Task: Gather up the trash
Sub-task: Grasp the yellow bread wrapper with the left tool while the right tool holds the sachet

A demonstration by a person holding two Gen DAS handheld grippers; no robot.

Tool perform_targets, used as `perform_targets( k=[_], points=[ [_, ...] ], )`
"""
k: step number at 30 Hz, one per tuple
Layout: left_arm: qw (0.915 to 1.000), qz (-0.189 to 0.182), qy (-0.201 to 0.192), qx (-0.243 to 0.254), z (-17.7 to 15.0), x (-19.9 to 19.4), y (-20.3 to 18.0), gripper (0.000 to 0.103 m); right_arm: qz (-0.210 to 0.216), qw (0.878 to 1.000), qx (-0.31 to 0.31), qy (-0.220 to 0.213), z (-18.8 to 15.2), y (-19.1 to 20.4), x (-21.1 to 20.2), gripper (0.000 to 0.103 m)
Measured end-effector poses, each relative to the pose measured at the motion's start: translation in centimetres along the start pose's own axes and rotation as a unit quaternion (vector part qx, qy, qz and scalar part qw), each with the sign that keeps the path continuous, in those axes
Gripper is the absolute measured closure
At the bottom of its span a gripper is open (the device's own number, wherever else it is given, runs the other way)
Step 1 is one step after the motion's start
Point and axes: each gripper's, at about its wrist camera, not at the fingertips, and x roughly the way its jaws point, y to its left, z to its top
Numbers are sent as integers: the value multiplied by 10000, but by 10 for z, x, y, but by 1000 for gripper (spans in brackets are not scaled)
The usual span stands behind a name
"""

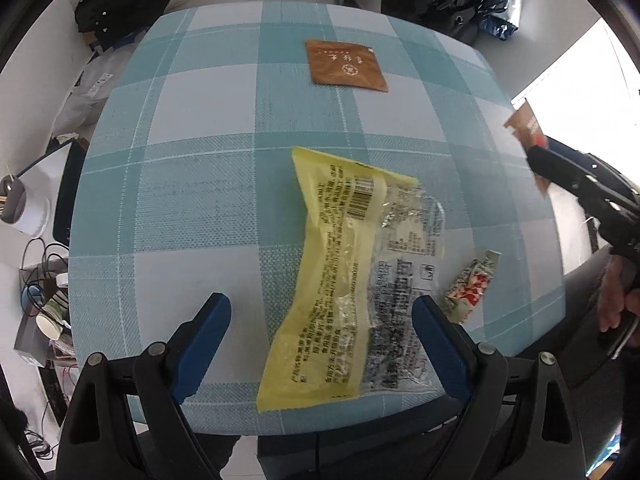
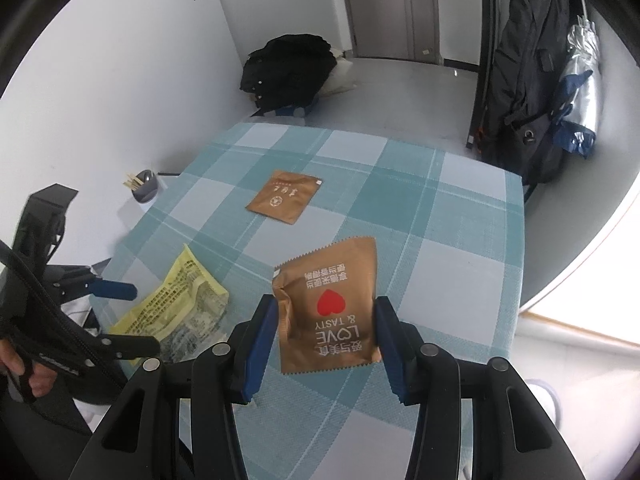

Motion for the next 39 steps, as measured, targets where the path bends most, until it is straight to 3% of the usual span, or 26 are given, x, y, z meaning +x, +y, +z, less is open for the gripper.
perform_targets(
  k=[6,11,16,18,19,23,30,39],
  points=[
    [9989,348,-122,290,-3,2,-9,19,8,10000,41,-24,0,-2,-1,55],
    [9968,593,-282,464,-5,2,-16,34,13,9999,77,-64,1,-3,-3,55],
    [9946,568,-361,789,-3,0,-28,73,15,9999,83,-75,0,-3,-4,55],
    [9941,570,-376,839,-3,-2,-29,80,13,9999,79,-66,0,-2,-4,55],
    [9943,547,-391,827,-3,-3,-30,89,10,10000,73,-60,0,-2,-4,55],
    [9960,426,-378,687,-3,-6,-25,94,8,10000,76,-57,0,-2,-4,55],
    [9953,702,-367,559,-2,-8,-18,96,-17,9999,99,-28,0,-1,-3,55],
    [9966,565,-523,308,3,-16,-4,100,25,9999,114,-62,0,2,-3,55]
  ],
)
